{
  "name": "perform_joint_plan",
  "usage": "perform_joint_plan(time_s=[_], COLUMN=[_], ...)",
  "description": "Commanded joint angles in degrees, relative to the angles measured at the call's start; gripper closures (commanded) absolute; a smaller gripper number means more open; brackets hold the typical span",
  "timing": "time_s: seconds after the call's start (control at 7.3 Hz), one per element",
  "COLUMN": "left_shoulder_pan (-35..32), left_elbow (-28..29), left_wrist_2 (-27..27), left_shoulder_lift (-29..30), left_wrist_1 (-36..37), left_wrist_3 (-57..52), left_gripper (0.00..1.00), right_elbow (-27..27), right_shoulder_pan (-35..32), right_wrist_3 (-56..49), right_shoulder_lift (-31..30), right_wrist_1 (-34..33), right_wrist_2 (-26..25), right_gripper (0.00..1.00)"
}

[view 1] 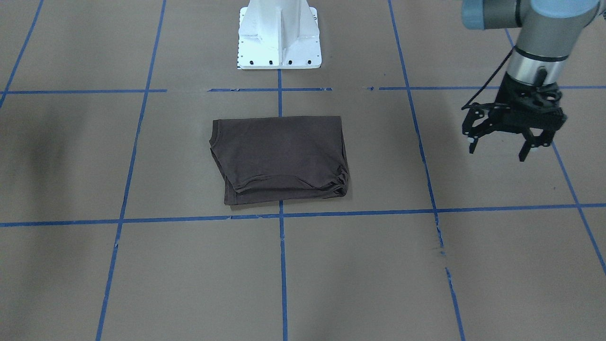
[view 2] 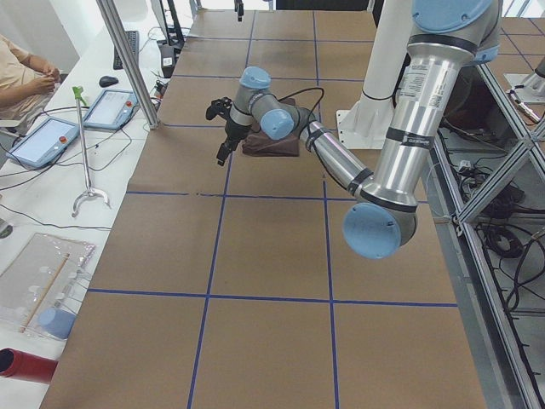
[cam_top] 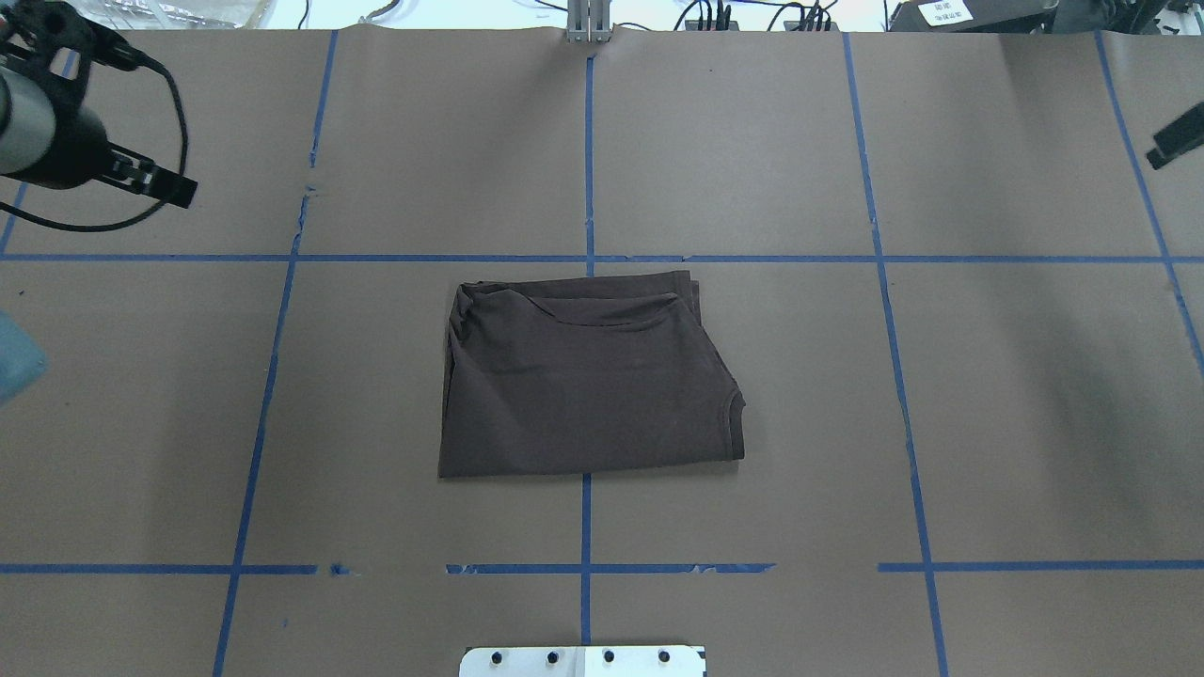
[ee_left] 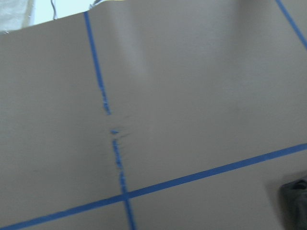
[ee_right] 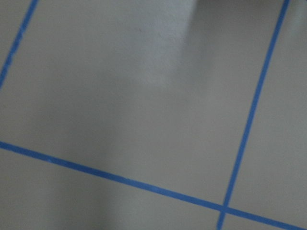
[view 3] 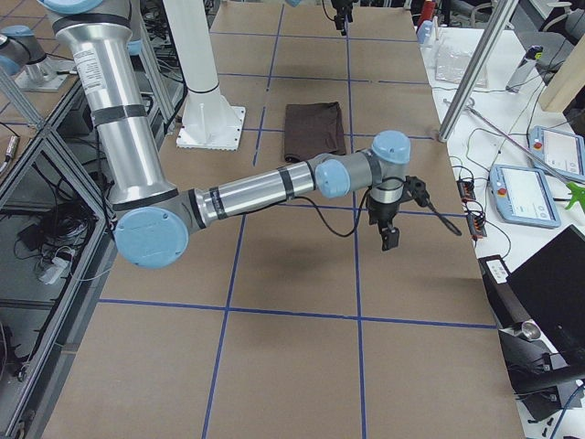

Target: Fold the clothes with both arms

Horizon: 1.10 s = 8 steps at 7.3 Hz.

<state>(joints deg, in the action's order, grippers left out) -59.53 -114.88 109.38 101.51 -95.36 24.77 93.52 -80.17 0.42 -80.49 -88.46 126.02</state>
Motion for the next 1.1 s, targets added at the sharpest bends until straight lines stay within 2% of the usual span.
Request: perform_joint_plan(time_s=[0.0, 0.14, 0.27, 0.41, 0.55, 0.68, 0.96], left_shoulder_pan=[-6.3, -10.8, -18.4, -23.2, -23.5, -23.7, -24.3], left_elbow=[1.7, 2.9, 3.9, 6.4, 10.7, 13.3, 16.3], left_wrist_2=[4.4, 7.6, 14.0, 20.0, 22.4, 22.6, 22.9], left_shoulder_lift=[-5.9, -8.0, -10.1, -12.5, -13.0, -13.0, -13.8], left_wrist_1=[0.2, 0.3, 0.3, 0.4, 1.7, 5.1, 7.0], left_wrist_3=[-4.5, -5.0, -9.5, -19.1, -21.4, -21.6, -23.5], left_gripper=[0.0, 0.0, 0.0, 0.0, 0.0, 0.0, 0.0], right_elbow=[2.2, 4.5, 6.9, 8.4, 8.6, 8.4, 8.4], right_shoulder_pan=[-5.5, -6.4, -7.5, -7.5, -7.5, -7.5, -7.5], right_wrist_3=[-4.4, -3.7, -3.6, -3.6, -3.6, -3.5, -3.6], right_shoulder_lift=[-12.6, -16.2, -18.1, -18.4, -18.4, -18.4, -18.4], right_wrist_1=[4.0, 5.5, 3.2, -0.3, -0.7, -0.7, -1.0], right_wrist_2=[1.4, 3.0, 4.8, 5.7, 6.4, 6.4, 6.6], right_gripper=[0.0, 0.0, 0.0, 0.0, 0.0, 0.0, 0.0])
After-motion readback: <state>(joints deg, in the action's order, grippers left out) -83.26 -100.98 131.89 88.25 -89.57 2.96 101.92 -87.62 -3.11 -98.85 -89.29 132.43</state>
